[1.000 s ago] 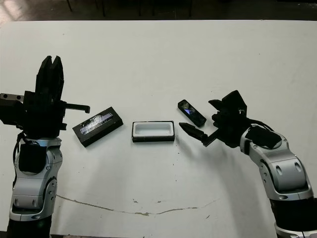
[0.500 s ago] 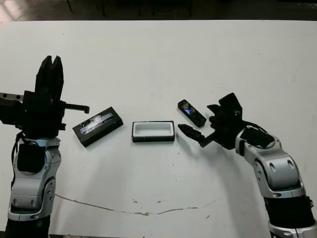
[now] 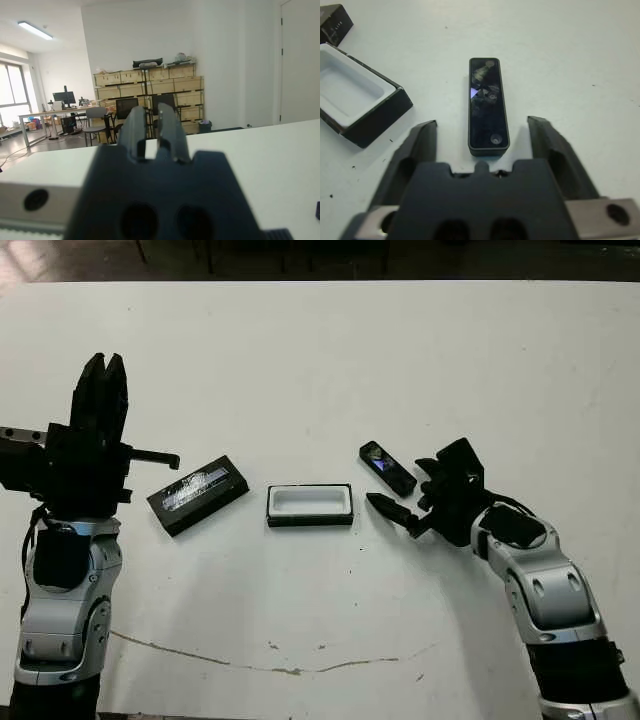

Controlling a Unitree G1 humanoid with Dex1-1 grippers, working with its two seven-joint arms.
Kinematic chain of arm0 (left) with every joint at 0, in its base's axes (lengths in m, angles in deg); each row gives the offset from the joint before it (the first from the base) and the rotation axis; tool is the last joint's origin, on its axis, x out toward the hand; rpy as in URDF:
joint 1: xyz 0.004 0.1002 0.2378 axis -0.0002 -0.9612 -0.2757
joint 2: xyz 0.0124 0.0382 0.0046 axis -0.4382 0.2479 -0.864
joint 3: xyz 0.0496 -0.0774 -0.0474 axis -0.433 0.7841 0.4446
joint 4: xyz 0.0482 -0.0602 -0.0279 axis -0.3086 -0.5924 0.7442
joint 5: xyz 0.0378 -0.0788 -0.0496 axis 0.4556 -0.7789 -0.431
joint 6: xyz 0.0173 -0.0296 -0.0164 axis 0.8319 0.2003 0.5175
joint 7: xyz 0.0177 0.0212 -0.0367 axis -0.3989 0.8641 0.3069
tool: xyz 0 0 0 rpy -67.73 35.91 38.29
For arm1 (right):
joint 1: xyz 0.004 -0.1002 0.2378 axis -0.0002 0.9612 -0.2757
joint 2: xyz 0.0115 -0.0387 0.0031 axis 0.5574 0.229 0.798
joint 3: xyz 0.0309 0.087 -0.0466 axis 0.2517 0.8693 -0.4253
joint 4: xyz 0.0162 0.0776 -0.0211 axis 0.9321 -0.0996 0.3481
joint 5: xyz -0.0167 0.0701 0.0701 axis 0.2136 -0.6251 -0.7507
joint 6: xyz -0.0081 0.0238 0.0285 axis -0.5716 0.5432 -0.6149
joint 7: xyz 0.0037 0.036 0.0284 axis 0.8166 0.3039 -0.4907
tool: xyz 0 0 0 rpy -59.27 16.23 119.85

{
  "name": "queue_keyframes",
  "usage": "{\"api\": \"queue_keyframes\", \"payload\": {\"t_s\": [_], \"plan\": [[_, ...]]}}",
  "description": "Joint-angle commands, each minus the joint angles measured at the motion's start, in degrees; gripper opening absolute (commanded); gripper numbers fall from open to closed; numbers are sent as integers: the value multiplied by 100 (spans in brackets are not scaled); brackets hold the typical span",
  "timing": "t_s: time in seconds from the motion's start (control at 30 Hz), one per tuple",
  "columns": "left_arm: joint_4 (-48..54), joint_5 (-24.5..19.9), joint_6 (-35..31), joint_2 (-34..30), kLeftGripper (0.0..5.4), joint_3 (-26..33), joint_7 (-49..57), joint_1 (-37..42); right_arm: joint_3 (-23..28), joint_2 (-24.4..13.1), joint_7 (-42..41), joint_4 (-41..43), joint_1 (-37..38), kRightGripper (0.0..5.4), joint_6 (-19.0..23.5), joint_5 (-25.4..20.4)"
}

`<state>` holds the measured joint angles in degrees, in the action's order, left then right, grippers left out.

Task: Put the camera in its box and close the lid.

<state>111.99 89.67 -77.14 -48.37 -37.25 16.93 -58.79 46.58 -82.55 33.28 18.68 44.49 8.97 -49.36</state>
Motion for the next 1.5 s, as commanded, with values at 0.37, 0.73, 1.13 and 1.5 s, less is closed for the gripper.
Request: {"api": "queue_keyframes", "payload": {"t_s": [0.37,0.73,1.13,1.5], "plan": [[-55,-41,-51,-60,0,34,-13,-104,60,147,94,-55,187,56,-87,95],[-47,-41,-59,-62,0,47,0,-100,72,66,-43,26,-8,4,391,-11],[-40,-23,-98,-82,0,47,-5,-85,497,-23,-484,-134,-584,4,216,-450],[-11,-11,-95,-69,0,41,4,-109,460,-290,-1974,-1378,-1877,4,-596,-700]]}}
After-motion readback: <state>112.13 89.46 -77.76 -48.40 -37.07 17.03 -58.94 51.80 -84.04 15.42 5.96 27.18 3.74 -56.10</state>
